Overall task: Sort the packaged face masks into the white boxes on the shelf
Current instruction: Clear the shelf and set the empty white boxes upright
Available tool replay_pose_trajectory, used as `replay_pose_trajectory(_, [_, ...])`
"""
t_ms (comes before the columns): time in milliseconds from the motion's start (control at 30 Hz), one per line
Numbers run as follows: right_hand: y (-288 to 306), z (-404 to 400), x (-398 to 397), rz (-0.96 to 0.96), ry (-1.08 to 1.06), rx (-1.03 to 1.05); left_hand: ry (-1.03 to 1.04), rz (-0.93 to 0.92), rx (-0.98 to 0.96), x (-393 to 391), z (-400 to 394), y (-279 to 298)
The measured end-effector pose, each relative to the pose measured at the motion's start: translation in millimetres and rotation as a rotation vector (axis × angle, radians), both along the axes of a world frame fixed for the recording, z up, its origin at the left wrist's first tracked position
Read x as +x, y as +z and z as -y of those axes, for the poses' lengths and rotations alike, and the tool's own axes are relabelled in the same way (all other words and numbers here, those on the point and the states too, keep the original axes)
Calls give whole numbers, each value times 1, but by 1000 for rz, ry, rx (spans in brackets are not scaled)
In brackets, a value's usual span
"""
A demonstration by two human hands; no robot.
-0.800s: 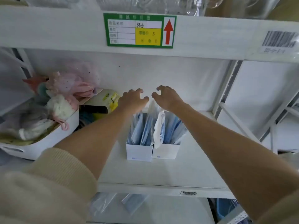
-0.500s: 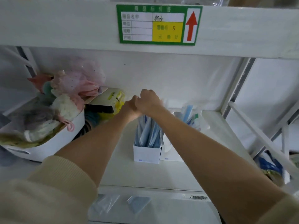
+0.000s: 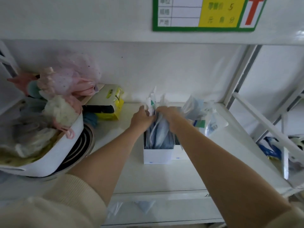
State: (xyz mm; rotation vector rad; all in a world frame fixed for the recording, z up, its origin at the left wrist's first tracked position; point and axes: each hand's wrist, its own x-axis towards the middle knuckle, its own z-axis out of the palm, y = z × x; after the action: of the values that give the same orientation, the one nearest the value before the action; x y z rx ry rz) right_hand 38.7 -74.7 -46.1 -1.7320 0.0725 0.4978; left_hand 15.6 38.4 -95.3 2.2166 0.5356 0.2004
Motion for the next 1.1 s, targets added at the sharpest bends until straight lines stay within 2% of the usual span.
replay_pose_trajectory(67, [-3, -6, -6, -110, 4, 76, -91, -67, 57, -1, 2, 1])
replay_pose_trajectory(133, [-5, -10, -5, -198, 8, 37, -137, -61, -38, -4, 6, 2])
replay_pose_trajectory(200, [-2, -14, -5, -214, 105, -34, -170, -11, -162, -8, 9, 1])
replay_pose_trajectory(267, [-1, -19, -7, -186, 141, -91, -159, 16, -270, -13, 9, -2])
replay_pose_trajectory(333, [-8, -23, -6, -130, 57, -108, -145, 52, -303, -18, 7, -6])
replay_pose_trajectory(433, [-30, -20, -2, 37, -141, -84, -114, 167, -144, -24, 2, -12])
replay_pose_trajectory(500, [-42, -15, 0, 116, -159, -147, -26, 224, -65, -24, -3, -19])
replay_pose_trajectory(567, [-48, -13, 0, 167, -148, -207, 23, 128, -78, -24, -7, -25])
replay_pose_trajectory(633, [-50, -12, 1, 206, -112, -260, -25, -1, -163, -25, -7, -33])
replay_pose_trajectory(933, [-54, 1, 11, 321, -12, -512, -167, -21, -331, -22, 9, -35])
replay_pose_trajectory(1100, [-54, 24, 23, 312, 46, -609, -222, -61, -440, -12, 33, -33])
